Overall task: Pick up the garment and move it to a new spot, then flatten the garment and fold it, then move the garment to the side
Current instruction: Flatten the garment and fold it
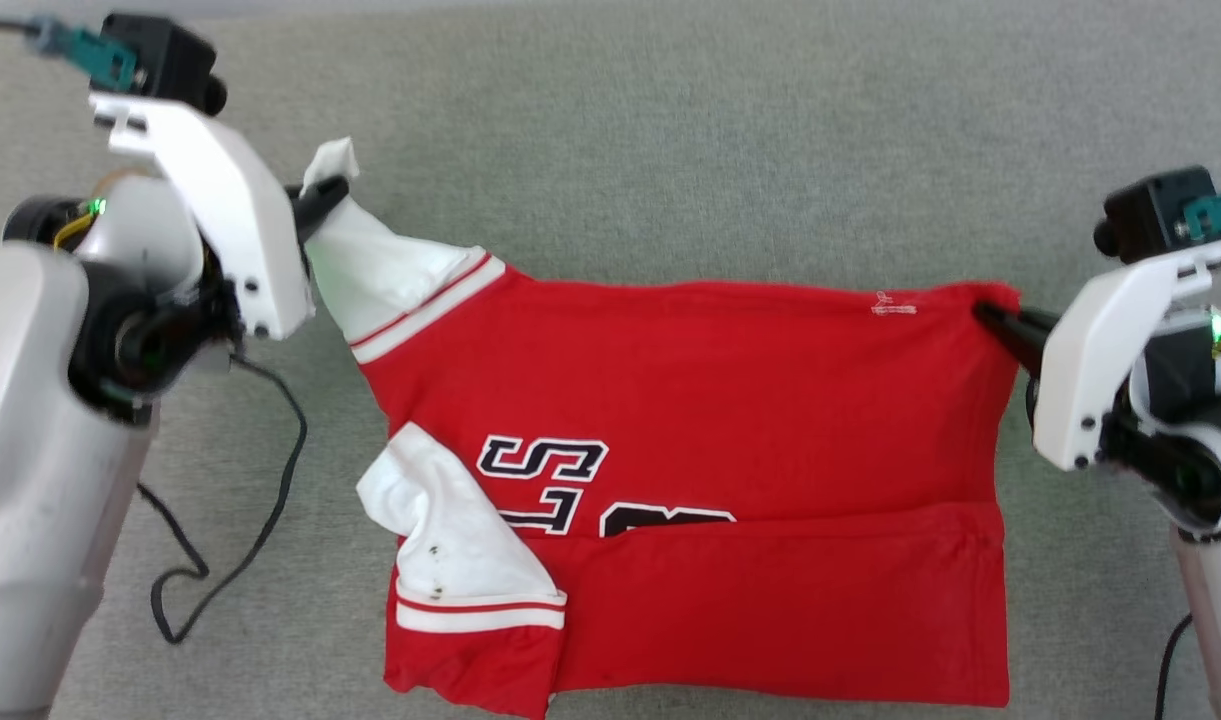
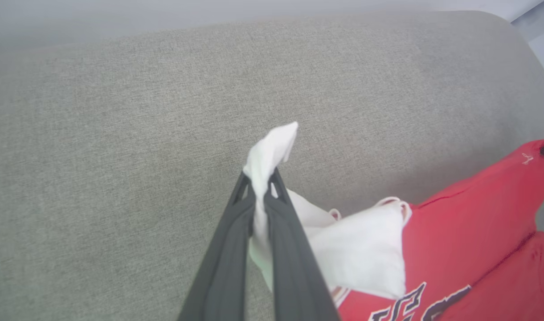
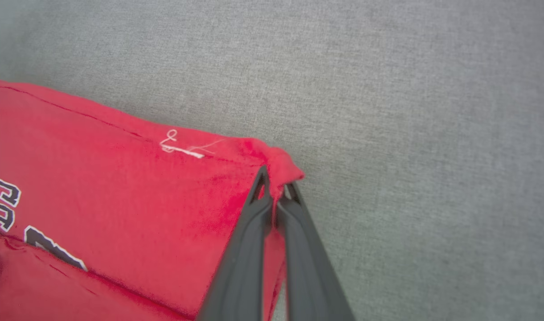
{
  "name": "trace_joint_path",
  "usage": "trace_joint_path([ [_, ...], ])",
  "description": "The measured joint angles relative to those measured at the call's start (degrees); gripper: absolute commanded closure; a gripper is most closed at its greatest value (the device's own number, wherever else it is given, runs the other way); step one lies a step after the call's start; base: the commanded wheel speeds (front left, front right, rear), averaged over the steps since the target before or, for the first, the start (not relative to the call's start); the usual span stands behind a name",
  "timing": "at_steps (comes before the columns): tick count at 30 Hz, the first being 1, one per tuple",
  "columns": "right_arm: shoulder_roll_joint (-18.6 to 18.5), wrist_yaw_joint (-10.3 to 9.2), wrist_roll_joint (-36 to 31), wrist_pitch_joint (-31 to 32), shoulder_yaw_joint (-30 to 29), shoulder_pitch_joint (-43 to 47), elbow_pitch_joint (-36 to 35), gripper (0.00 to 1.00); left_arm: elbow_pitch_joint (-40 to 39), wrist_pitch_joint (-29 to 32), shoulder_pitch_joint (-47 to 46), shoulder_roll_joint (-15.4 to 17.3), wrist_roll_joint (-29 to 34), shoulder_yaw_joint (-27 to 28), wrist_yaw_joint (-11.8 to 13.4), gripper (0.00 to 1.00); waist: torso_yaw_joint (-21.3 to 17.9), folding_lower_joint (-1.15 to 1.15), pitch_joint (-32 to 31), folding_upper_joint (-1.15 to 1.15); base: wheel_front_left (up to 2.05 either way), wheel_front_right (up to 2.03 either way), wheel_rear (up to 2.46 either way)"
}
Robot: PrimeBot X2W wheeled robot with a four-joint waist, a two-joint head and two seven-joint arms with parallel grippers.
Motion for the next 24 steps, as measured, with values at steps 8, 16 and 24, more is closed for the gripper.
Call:
trace_joint_path([
  [8, 0.6, 0.00, -0.6, -2.9, -3.8, 11.7, -3.8, 1.00, -8.7, -8.5, 17.6, 2.5, -2.8, 5.4, 4.0, 1.00, 1.5, 0.00, -6.2, 0.00, 0.00, 0.00, 0.00],
  [16, 2.8, 0.03, -0.4, -9.0, -7.0, 22.3, -3.5, 1.00, -16.6, -15.3, 38.3, 2.0, -6.1, 9.4, 8.9, 1.00, 1.9, -0.01, -10.4, 0.00, 0.00, 0.00, 0.00],
  [24, 5.3, 0.03, 0.6, -13.5, -7.8, 29.2, 1.5, 0.00, -16.3, -18.7, 48.4, -2.4, -8.9, 9.0, 10.0, 0.00, 1.5, -0.01, -12.3, 0.00, 0.00, 0.00, 0.00],
])
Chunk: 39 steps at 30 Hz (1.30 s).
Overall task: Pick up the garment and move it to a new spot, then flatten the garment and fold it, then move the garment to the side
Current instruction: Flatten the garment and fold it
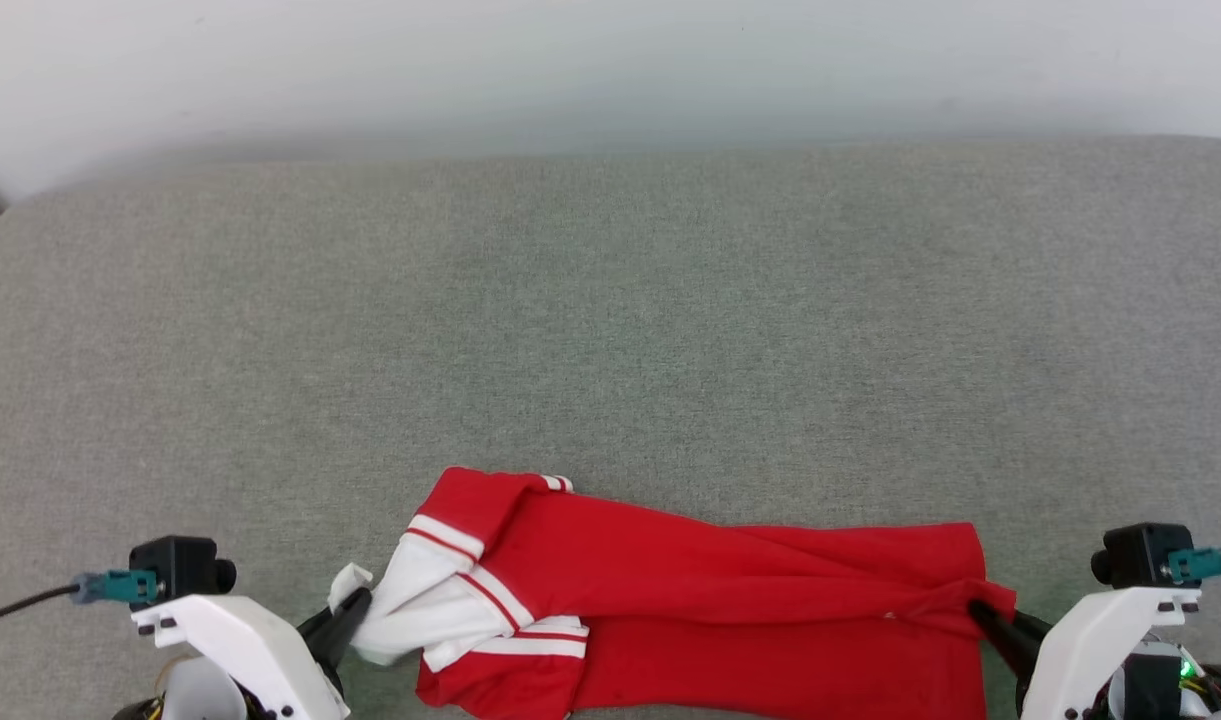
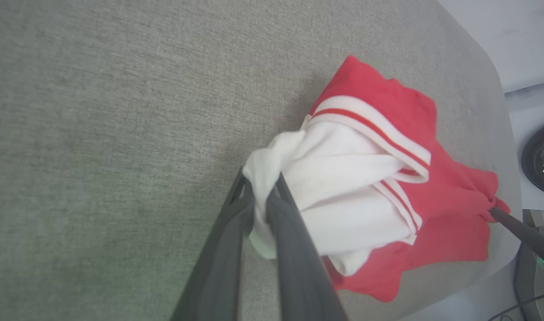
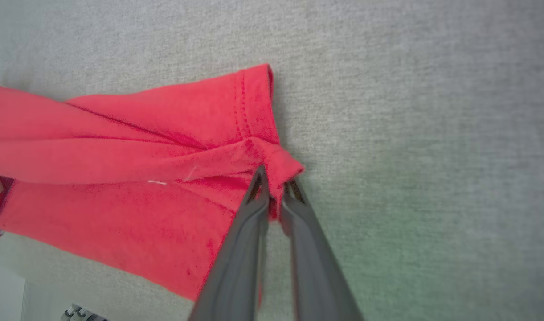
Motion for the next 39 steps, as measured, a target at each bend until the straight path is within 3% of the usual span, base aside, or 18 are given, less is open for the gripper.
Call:
trace_joint_path([
  [5, 0.1, -0.01, 0.3, -2.3, 0.9, 2.4, 0.4, 0.00, 1.2, -4.6, 0.9, -0.9, 2.7, 0.0, 0.5, 0.00, -0.3, 0.00, -1.3, 0.00, 0.00, 0.00, 0.00],
  [11, -1.5, -0.02, -0.2, -3.8, -0.9, 4.9, -6.4, 0.00, -0.5, -11.9, 0.2, -0.7, 10.2, -0.5, 2.5, 0.00, -1.0, 0.00, -3.0, 0.00, 0.00, 0.00, 0.00],
  [21, -2.5, -0.02, -1.2, 4.8, -8.8, 5.1, -15.1, 0.00, -3.9, -27.6, -2.0, -2.8, 22.8, -1.9, 5.7, 0.00, -1.6, 0.00, -6.0, 0.00, 0.00, 0.00, 0.00],
  [29, -1.5, -0.02, -1.4, 18.3, -9.8, 5.3, -13.7, 0.00, -3.8, -35.3, -2.3, -3.9, 30.1, -4.7, 6.2, 0.00, 1.4, 0.00, -7.0, 0.00, 0.00, 0.00, 0.00],
  [39, 2.2, -0.02, -0.9, 21.3, -8.1, 3.1, -5.7, 0.00, -3.0, -36.8, -2.8, -5.4, 33.5, -7.1, 6.6, 0.00, 5.7, 0.00, -5.1, 0.00, 0.00, 0.00, 0.00],
])
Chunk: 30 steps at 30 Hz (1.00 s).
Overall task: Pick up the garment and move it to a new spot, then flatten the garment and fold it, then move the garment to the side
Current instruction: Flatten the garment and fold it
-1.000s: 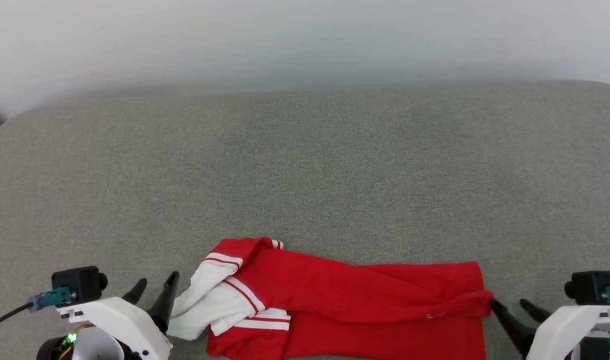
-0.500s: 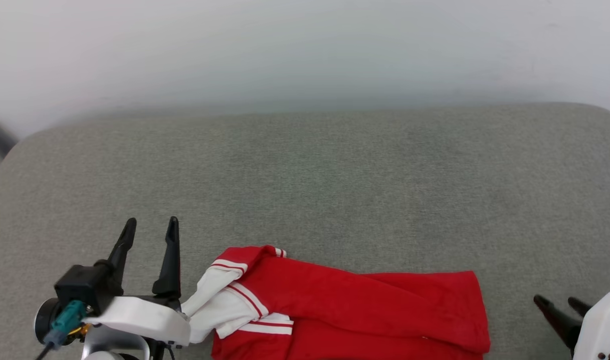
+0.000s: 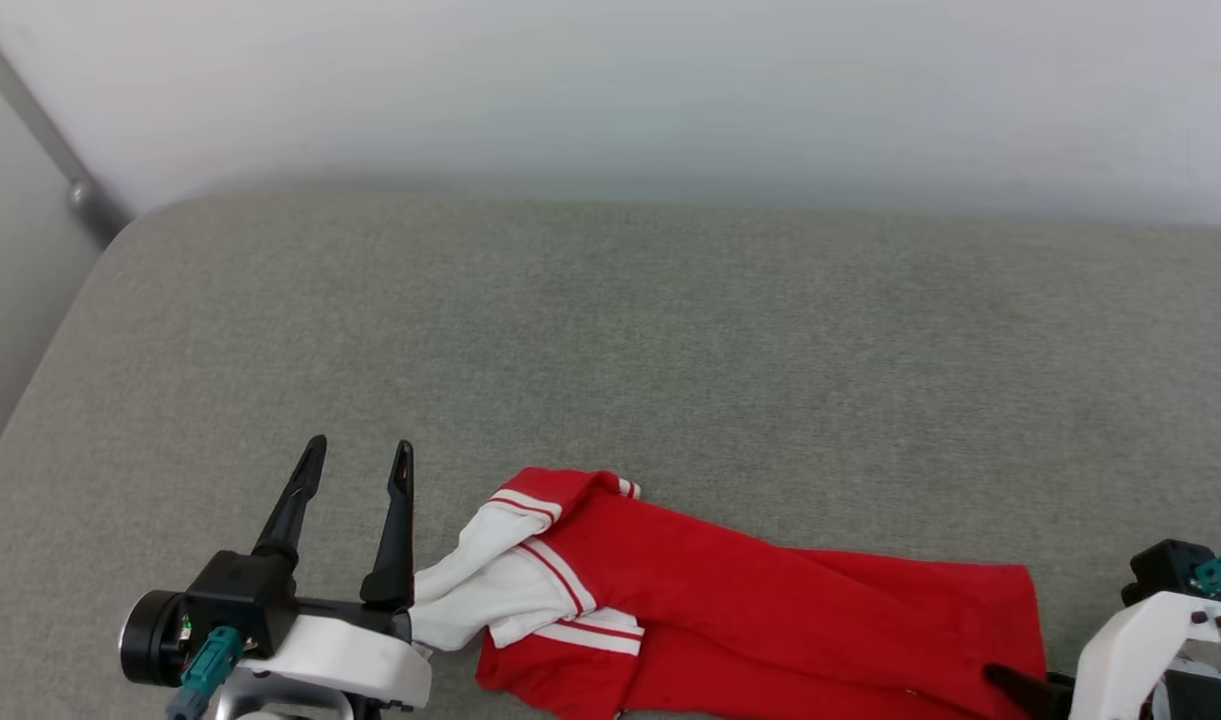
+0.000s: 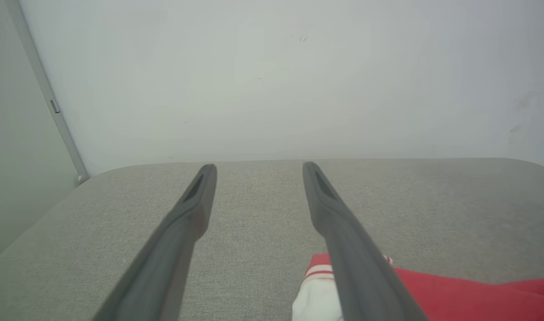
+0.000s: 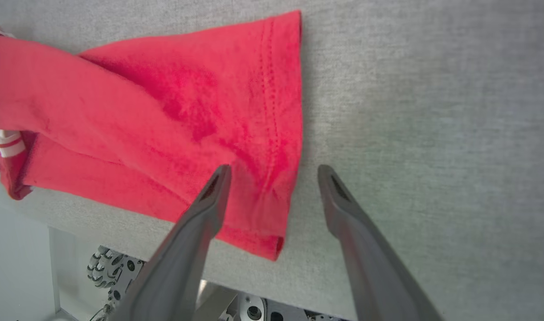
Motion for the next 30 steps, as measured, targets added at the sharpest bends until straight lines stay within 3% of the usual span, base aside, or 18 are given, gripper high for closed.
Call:
trace_joint_path([
  [8, 0.6, 0.00, 1.7, 0.1, 1.0, -2.7, 7.3, 0.00, 1.0, -0.4, -2.3, -1.4, 0.4, -0.9, -0.5, 0.00, 2.6, 0.00, 2.6, 0.00, 0.00, 0.00, 0.00],
  [9, 0.6, -0.01, 2.1, 0.0, 1.1, -3.0, 7.8, 0.05, 1.1, -0.4, -2.3, -1.4, 0.6, -0.9, -0.5, 0.00, 2.7, 0.00, 2.7, 0.00, 0.00, 0.00, 0.00],
  [10, 0.4, -0.01, 2.5, 0.0, 1.3, -3.1, 8.3, 0.56, 1.1, -0.4, -2.3, -1.4, 0.6, -1.0, -0.5, 0.00, 2.8, 0.00, 2.8, 0.00, 0.00, 0.00, 0.00],
  [12, 0.1, -0.02, 3.7, -0.1, 1.7, -3.6, 9.0, 1.00, 1.0, -0.5, -2.4, -1.4, 1.1, -1.1, -0.5, 0.00, 2.7, 0.00, 2.9, 0.00, 0.00, 0.00, 0.00],
  [24, -1.6, -0.01, 7.1, -2.8, 6.0, -5.6, 8.4, 1.00, 0.8, 0.1, -2.0, 0.0, 1.4, -0.6, 0.5, 0.00, 0.3, 0.01, 1.9, 0.00, 0.00, 0.00, 0.00],
  [30, -4.4, -0.01, 7.8, -3.1, 3.6, -7.0, 7.0, 1.00, 0.5, 0.6, -0.9, 0.8, 0.9, 0.3, 1.3, 0.00, -2.0, 0.00, 1.1, 0.00, 0.00, 0.00, 0.00],
])
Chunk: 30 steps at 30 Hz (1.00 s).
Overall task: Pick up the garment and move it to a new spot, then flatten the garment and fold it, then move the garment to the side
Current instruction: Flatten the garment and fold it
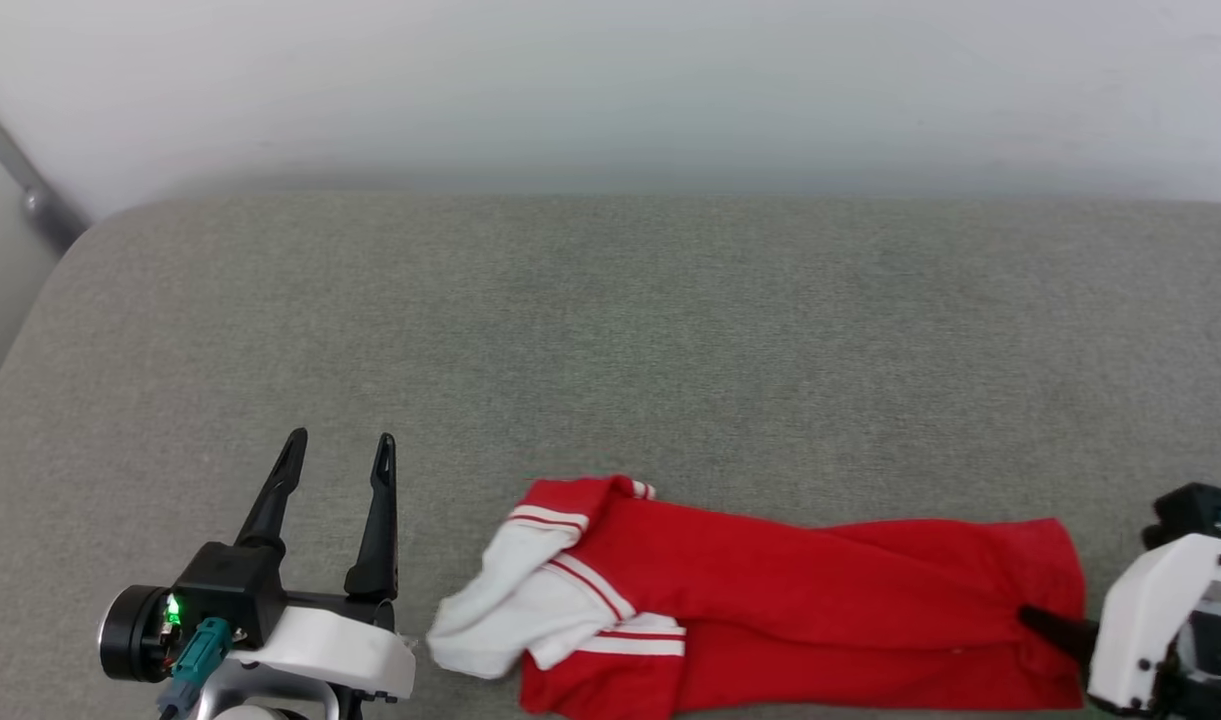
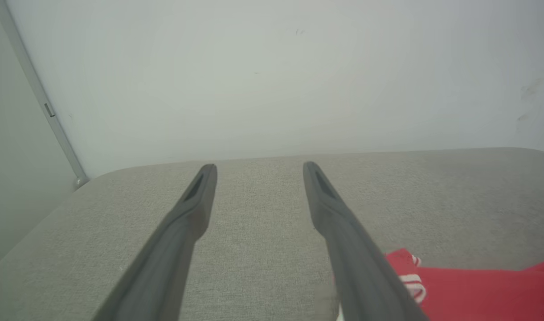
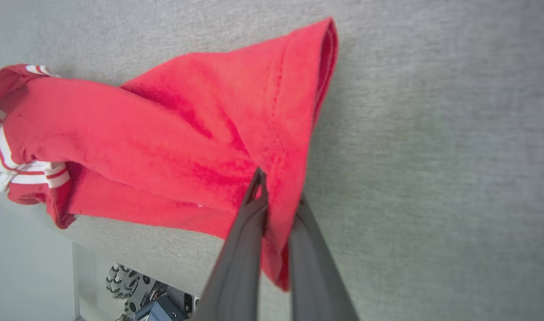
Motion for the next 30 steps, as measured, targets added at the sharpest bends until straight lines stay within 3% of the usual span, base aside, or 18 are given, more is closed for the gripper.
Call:
trace_joint_path([
  [11, -1.7, 0.00, -3.9, 1.7, -15.7, -0.4, 0.8, 1.00, -0.5, 0.4, 0.2, 0.2, -0.1, -0.4, 0.3, 0.00, -2.9, 0.00, 0.0, 0.00, 0.00, 0.00, 0.00],
  [14, 0.3, 0.00, -2.8, 4.3, -17.0, -0.7, -0.7, 1.00, -0.8, 0.3, 0.4, 0.2, -0.1, -0.6, 0.5, 0.00, -3.5, 0.00, 0.1, 0.00, 0.00, 0.00, 0.00],
  [20, 8.6, 0.00, 6.3, 12.7, -13.8, -2.3, -4.0, 1.00, -1.3, 0.4, 0.7, 0.3, -0.4, -0.8, 0.6, 0.00, -4.2, 0.00, 0.1, 0.00, 0.00, 0.00, 0.00],
  [26, 11.4, 0.00, 12.8, 15.6, -7.6, -2.0, -5.3, 1.00, -1.1, 1.0, 0.6, 0.5, -0.5, -1.3, 0.2, 0.00, -3.6, 0.00, -0.2, 0.00, 0.00, 0.00, 0.00],
  [30, 11.5, 0.00, 18.8, 14.0, -1.1, -2.3, -2.9, 1.00, -0.4, 1.0, 0.0, 0.3, -0.6, -1.9, -0.4, 0.00, -2.7, 0.00, -0.6, 0.00, 0.00, 0.00, 0.00],
])
